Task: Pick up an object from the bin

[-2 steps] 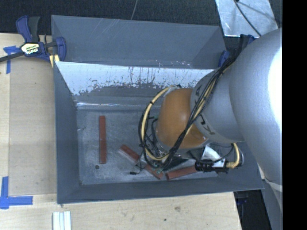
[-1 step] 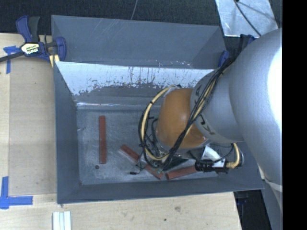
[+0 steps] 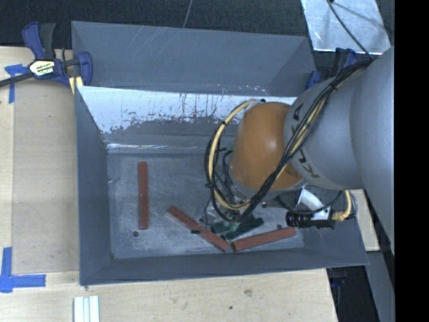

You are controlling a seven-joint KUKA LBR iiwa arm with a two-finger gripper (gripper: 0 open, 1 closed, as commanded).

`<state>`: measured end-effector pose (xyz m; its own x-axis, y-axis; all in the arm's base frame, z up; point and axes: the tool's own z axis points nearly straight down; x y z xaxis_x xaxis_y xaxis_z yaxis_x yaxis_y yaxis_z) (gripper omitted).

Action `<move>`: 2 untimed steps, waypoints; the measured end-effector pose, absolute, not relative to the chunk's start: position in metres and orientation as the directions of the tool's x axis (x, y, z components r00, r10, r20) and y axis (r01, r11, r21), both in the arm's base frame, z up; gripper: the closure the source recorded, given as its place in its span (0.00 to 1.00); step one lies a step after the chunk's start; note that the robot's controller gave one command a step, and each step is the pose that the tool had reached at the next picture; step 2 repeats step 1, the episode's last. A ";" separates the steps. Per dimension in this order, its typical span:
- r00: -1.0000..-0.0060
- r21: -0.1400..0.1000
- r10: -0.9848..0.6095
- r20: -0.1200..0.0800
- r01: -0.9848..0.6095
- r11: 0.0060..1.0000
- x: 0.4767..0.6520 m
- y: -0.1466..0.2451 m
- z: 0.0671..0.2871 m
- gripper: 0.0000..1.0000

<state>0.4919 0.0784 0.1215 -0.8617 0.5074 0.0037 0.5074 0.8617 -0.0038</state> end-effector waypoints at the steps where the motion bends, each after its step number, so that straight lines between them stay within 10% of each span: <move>1: -0.870 -0.002 0.493 0.001 0.493 0.870 0.483 0.071 0.067 0.00; 2: -0.870 -0.002 0.493 0.001 0.493 0.870 0.483 0.071 0.067 0.00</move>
Offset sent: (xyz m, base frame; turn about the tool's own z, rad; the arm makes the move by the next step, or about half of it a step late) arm 0.0000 0.0000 0.0000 0.0000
